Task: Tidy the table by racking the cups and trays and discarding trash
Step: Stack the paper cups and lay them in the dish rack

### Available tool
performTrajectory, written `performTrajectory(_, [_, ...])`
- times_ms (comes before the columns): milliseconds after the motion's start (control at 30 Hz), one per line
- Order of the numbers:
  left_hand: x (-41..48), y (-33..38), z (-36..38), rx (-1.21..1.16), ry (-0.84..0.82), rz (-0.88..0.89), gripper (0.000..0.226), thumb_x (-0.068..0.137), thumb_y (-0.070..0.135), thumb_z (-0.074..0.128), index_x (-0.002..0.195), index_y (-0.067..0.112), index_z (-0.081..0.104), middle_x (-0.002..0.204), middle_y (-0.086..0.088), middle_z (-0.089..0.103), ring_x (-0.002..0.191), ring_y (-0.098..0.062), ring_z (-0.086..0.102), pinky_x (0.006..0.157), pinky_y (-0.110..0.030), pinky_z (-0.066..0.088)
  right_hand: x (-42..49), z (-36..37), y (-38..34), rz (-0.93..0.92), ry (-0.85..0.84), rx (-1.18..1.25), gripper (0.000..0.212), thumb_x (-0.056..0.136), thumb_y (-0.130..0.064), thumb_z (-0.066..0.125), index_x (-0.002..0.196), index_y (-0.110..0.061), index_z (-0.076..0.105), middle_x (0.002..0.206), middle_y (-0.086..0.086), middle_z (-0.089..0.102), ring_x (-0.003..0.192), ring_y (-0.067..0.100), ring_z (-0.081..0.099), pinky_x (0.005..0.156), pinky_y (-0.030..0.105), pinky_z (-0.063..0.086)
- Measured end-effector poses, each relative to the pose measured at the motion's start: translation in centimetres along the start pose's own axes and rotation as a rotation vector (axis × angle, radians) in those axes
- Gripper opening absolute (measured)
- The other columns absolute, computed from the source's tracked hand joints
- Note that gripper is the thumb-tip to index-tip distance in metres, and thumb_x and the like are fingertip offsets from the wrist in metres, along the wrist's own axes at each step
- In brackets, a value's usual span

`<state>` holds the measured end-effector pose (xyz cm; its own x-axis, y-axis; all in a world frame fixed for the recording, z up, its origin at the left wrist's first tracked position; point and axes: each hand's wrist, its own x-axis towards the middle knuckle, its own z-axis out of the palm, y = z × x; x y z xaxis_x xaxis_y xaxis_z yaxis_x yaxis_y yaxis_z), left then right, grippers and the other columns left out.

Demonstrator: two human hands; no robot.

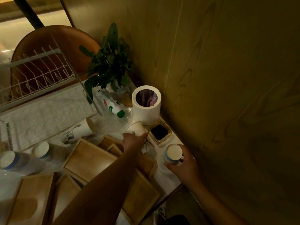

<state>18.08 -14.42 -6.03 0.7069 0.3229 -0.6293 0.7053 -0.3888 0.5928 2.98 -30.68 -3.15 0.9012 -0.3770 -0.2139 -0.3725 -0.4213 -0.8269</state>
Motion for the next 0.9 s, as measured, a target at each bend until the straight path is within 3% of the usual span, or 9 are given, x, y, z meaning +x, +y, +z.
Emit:
performTrajectory(67, [0.0,-0.1,0.4,-0.020,-0.007,-0.028,0.086,0.069,0.053,0.084,0.129,0.015,0.035,0.112,-0.010,0.057,0.081,-0.023,0.057,0.039,-0.028,0.043,0.2,-0.1,0.0,0.022,-0.012,0.044,0.076,0.060,-0.028,0.090,0.124,-0.032,0.051,0.120,-0.014,0.058,0.114,0.007,0.054,0.093,0.028,0.050])
performTrajectory(133, [-0.1,-0.2,0.7,-0.058,-0.015,-0.035,0.083,0.071,0.049,0.084,0.129,0.013,0.036,0.099,-0.007,0.053,0.074,-0.021,0.054,0.039,-0.027,0.040,0.3,-0.2,0.1,0.034,-0.011,0.069,0.078,0.059,-0.028,0.090,0.126,-0.030,0.051,0.123,-0.013,0.058,0.118,0.012,0.056,0.097,0.036,0.052])
performTrajectory(200, [-0.3,-0.3,0.5,-0.119,-0.032,-0.049,0.080,0.073,0.045,0.083,0.130,0.012,0.037,0.093,-0.004,0.050,0.075,-0.022,0.057,0.045,-0.030,0.047,0.4,-0.4,0.2,0.037,-0.012,0.101,0.076,0.059,-0.032,0.089,0.125,-0.032,0.050,0.122,-0.013,0.058,0.117,0.014,0.057,0.095,0.039,0.053])
performTrajectory(333, [-2.1,-1.0,-0.8,-0.333,-0.098,-0.024,0.070,0.075,0.035,0.084,0.127,0.010,0.043,0.111,-0.014,0.062,0.093,-0.032,0.066,0.064,-0.045,0.062,1.0,-0.9,0.0,0.092,0.010,0.186,0.074,0.057,-0.047,0.084,0.122,-0.039,0.050,0.114,-0.020,0.058,0.110,0.012,0.059,0.089,0.037,0.055])
performTrajectory(500, [-5.1,-2.1,-4.9,-0.652,-0.243,-0.007,0.058,0.076,0.018,0.085,0.125,0.008,0.055,0.110,-0.018,0.070,0.091,-0.037,0.073,0.073,-0.055,0.062,1.5,-1.4,-2.0,0.154,0.028,0.449,0.047,0.069,-0.021,0.084,0.104,-0.039,0.058,0.110,-0.011,0.066,0.102,0.010,0.066,0.070,0.019,0.056])
performTrajectory(600, [-6.3,-3.5,-7.9,-0.583,-0.287,0.204,0.070,0.074,0.013,0.084,0.135,0.019,0.051,0.120,-0.014,0.066,0.100,-0.036,0.070,0.076,-0.056,0.062,1.3,-1.8,-4.3,0.122,0.005,0.581,0.046,0.070,-0.023,0.082,0.107,-0.040,0.060,0.114,-0.002,0.069,0.101,0.014,0.069,0.079,0.033,0.060])
performTrajectory(667, [-7.1,-4.6,-10.1,-0.491,-0.258,0.326,0.078,0.070,0.016,0.085,0.137,0.032,0.049,0.122,-0.004,0.064,0.104,-0.029,0.067,0.073,-0.048,0.063,1.3,-2.0,-6.5,0.074,-0.021,0.668,0.049,0.066,-0.035,0.081,0.110,-0.040,0.062,0.113,-0.003,0.071,0.101,0.014,0.070,0.078,0.033,0.060])
performTrajectory(800, [-8.0,-6.6,-13.1,-0.439,-0.207,0.408,0.088,0.055,0.028,0.085,0.134,0.044,0.050,0.117,0.007,0.064,0.103,-0.022,0.064,0.064,-0.037,0.062,2.0,-1.6,-11.0,-0.031,-0.136,0.697,0.055,0.064,-0.043,0.078,0.117,-0.037,0.062,0.115,-0.005,0.071,0.105,0.014,0.069,0.081,0.035,0.058])
performTrajectory(900, [-8.5,-7.7,-14.7,-0.397,-0.181,0.438,0.089,0.059,0.017,0.086,0.134,0.048,0.049,0.117,0.003,0.059,0.097,-0.020,0.064,0.055,-0.036,0.062,2.7,-0.8,-13.5,-0.110,-0.214,0.679,0.065,0.066,-0.041,0.083,0.125,-0.030,0.058,0.117,-0.005,0.070,0.106,0.014,0.068,0.077,0.032,0.058])
